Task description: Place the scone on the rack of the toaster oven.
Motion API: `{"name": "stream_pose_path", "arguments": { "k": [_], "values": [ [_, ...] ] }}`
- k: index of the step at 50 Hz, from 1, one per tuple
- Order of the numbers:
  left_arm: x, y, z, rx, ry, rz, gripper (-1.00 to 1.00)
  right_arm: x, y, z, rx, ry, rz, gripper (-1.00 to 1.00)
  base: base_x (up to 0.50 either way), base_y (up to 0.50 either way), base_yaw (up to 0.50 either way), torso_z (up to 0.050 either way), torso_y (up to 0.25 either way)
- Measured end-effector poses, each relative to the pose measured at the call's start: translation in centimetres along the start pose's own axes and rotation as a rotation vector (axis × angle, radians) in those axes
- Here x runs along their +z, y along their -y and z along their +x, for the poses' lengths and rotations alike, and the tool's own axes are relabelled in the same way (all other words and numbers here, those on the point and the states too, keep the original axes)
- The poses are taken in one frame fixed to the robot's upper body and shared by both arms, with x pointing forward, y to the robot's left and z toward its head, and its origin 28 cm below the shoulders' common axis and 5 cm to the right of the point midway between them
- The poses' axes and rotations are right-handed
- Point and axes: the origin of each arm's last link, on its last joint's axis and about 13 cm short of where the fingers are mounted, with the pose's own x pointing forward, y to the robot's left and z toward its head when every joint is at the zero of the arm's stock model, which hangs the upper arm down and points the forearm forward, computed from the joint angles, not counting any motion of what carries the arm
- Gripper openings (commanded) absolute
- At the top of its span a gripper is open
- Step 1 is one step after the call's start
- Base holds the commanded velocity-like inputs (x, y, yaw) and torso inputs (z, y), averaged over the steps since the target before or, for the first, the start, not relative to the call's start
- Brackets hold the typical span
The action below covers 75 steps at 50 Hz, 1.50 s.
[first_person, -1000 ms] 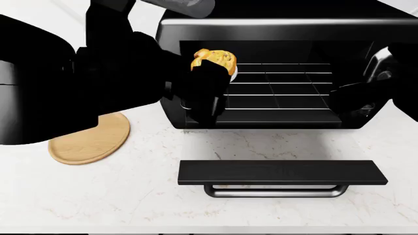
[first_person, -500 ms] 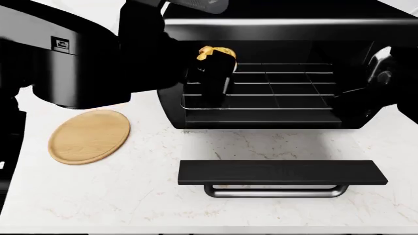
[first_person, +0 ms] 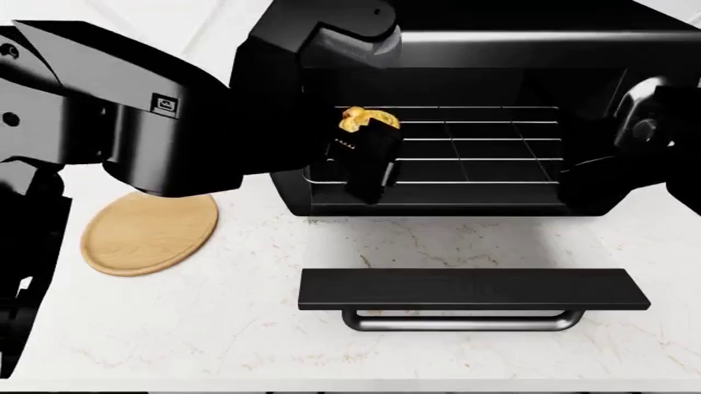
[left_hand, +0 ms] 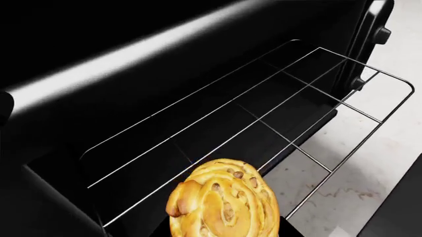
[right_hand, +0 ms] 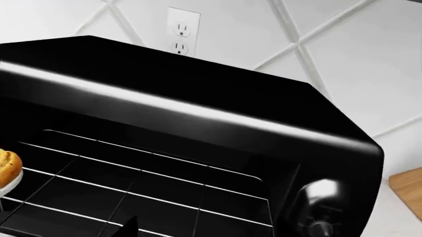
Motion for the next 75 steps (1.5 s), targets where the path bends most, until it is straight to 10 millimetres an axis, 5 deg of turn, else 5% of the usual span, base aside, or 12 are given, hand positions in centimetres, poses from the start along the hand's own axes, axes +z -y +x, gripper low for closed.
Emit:
{"name": "stream_pose_path", "arguments": {
  "k": [10,11,41,61,75],
  "values": [
    [0.2,-0.1,0.2,0.008,-0.002,0.0,-1.0,-0.3,0.0,0.0,0.0,-0.005,0.002,1.0,0.0,0.0,0.0,0.0,0.0],
    [0.2,-0.1,0.2,0.009,-0.002,0.001,1.0,-0.3,0.0,0.0,0.0,-0.005,0.003,1.0,0.0,0.0,0.0,0.0,0.0],
    [0.7,0.5,-0.8,0.03,0.041,0.006,1.0,-0.8,0.0,-0.1,0.0,-0.012,0.013,1.0,0.0,0.0,0.0,0.0,0.0],
    [-1.2,-0.2,-5.7,0.104,0.117,-0.022,1.0,-0.8,0.1,-0.6,-0.009,-0.004,0.017,1.0,0.0,0.0,0.0,0.0,0.0],
    [-1.8,-2.5,-9.6,0.212,0.175,-0.063,1.0,-0.4,0.1,-0.8,-0.013,0.002,0.012,1.0,0.0,0.0,0.0,0.0,0.0]
  ]
}}
